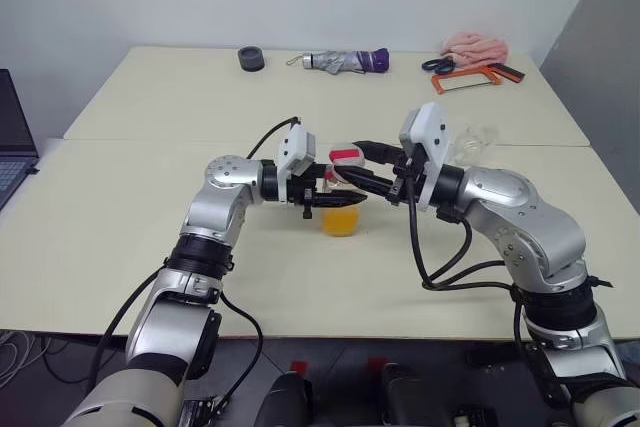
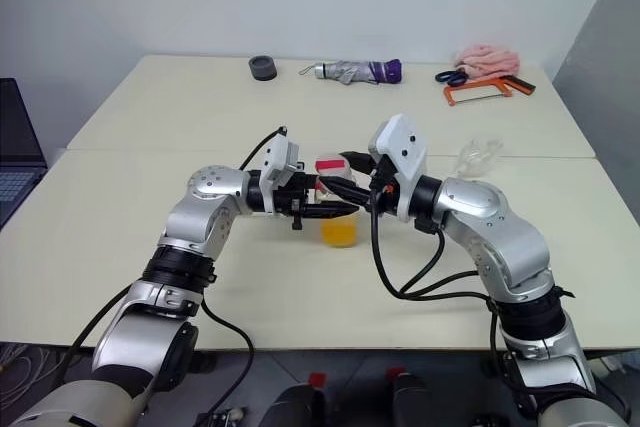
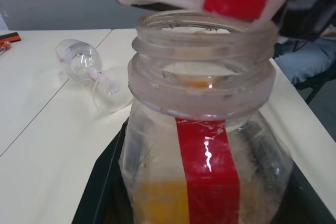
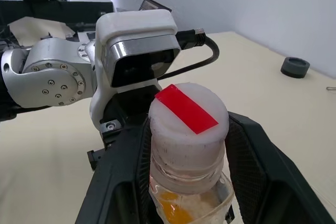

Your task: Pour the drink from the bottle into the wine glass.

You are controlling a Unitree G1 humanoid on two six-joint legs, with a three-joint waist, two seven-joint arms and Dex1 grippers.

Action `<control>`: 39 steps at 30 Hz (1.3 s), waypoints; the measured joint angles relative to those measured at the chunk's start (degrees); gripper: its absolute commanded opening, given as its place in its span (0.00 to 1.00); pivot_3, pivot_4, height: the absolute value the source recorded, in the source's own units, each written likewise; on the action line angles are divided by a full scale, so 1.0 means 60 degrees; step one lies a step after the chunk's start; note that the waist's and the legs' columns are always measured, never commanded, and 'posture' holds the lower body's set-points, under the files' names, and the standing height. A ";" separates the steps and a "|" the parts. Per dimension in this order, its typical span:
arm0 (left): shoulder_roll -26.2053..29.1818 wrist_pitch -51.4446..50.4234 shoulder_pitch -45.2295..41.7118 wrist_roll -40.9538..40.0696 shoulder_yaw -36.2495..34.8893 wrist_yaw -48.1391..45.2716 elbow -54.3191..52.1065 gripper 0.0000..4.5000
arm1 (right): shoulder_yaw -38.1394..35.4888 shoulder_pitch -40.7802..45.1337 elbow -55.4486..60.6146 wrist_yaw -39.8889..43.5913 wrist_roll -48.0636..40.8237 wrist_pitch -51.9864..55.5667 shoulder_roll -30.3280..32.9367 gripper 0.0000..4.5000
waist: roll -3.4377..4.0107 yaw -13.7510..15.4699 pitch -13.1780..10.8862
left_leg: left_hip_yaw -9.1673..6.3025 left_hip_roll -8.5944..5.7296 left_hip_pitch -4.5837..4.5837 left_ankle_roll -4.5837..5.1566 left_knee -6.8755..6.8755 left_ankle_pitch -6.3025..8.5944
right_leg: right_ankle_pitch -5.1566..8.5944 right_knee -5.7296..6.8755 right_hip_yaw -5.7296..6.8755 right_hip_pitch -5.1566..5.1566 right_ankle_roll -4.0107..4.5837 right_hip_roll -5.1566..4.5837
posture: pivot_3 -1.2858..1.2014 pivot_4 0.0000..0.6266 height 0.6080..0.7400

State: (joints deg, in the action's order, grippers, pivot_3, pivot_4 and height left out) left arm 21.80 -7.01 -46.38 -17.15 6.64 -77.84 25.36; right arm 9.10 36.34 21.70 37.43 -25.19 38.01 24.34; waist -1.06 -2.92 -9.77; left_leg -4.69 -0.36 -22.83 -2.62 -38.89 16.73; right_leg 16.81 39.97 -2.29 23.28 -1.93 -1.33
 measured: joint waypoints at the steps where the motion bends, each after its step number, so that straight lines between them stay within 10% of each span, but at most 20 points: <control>1: 0.0000 0.0000 0.0000 0.0001 0.0000 0.0005 0.0000 0.39 | 0.0046 -0.0021 0.0000 0.0002 0.0108 -0.0125 0.0002 0.38 | 0.0000 0.0000 0.0000 | 0.0000 0.0000 0.0000 0.0000 0.0000 0.0000 | 0.0000 0.0000 0.0000 0.0000 0.0000 0.0000 | 0.52 0.24 1.00; 17: 0.0009 -0.0193 0.0173 -0.0084 -0.0044 0.0366 -0.0297 0.39 | -0.1792 -0.1000 0.0711 -0.0821 -0.0655 -0.0578 -0.0339 0.38 | 0.0000 0.0029 0.0000 | -0.0006 0.0005 -0.0002 -0.0001 0.0000 0.0000 | 0.0000 0.0000 0.0001 -0.0001 0.0000 -0.0008 | 0.52 0.24 1.00; 31: 0.0131 -0.0458 0.0491 -0.0176 -0.0275 0.0603 -0.0785 0.39 | -0.2815 -0.6064 -0.0808 -0.2085 0.1497 -0.1279 0.0784 0.38 | 0.0000 0.0143 0.0000 | 0.0024 -0.0006 0.0015 0.0003 0.0002 0.0002 | 0.0000 0.0004 -0.0022 -0.0009 0.0000 0.0016 | 0.52 0.24 1.00; 39: 0.0147 -0.0491 0.0492 -0.0211 -0.0532 0.1074 -0.0786 0.39 | -0.3422 -0.6080 -0.1215 -0.1708 0.1224 -0.1129 0.1153 0.97 | 0.0000 0.0166 0.0000 | 0.0020 -0.0005 0.0012 0.0003 0.0002 0.0002 | 0.0000 0.0003 -0.0019 -0.0011 -0.0001 0.0016 | 0.52 0.24 1.00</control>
State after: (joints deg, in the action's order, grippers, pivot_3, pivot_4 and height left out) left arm 22.68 -9.96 -43.43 -18.41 3.44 -71.40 20.64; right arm -11.43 -0.14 14.41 27.19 -17.84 31.23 31.26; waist -1.06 -1.93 -9.77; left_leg -4.56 -0.39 -22.75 -2.60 -38.88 16.74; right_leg 16.81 39.98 -2.41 23.22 -1.94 -1.23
